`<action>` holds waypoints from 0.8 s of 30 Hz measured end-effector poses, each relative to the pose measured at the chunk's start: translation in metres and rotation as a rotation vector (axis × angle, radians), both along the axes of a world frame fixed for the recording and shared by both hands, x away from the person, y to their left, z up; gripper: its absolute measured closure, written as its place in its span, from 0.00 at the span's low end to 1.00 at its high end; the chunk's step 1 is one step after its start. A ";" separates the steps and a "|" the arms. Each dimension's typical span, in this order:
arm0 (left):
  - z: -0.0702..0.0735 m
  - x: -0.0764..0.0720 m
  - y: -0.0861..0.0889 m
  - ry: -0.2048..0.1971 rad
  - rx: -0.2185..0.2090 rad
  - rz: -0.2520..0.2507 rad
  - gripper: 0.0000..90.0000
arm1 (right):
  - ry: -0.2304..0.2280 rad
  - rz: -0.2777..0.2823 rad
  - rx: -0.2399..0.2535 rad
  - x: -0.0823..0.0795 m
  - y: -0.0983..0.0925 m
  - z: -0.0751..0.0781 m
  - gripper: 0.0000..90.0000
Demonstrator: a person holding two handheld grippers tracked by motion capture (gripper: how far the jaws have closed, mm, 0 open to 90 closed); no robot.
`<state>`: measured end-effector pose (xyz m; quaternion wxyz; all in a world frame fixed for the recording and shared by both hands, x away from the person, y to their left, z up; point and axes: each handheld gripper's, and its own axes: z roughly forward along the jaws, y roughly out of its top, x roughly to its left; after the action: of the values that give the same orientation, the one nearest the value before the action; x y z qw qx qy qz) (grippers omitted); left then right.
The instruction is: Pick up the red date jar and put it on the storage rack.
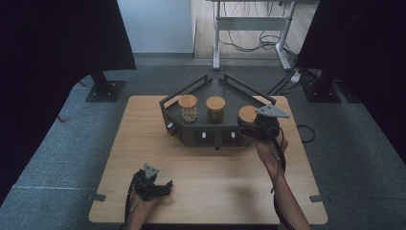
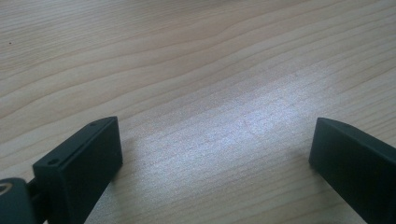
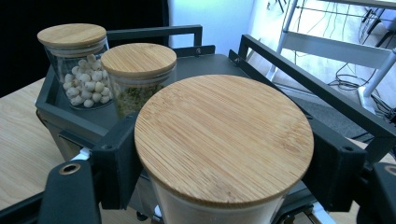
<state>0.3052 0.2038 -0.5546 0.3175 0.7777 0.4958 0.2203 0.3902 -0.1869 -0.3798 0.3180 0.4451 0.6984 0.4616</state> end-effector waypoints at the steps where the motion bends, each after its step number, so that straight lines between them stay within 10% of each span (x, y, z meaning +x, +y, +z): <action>1: 0.000 0.000 0.000 0.000 0.000 0.000 0.02 | 0.000 -0.001 -0.002 0.001 0.000 0.000 0.26; 24: 0.000 0.000 0.000 -0.001 0.000 0.000 0.02 | 0.009 -0.026 -0.010 0.031 0.001 0.002 0.26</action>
<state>0.3052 0.2038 -0.5546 0.3176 0.7776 0.4958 0.2206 0.4216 -0.1857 -0.3776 0.3229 0.4546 0.6964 0.4519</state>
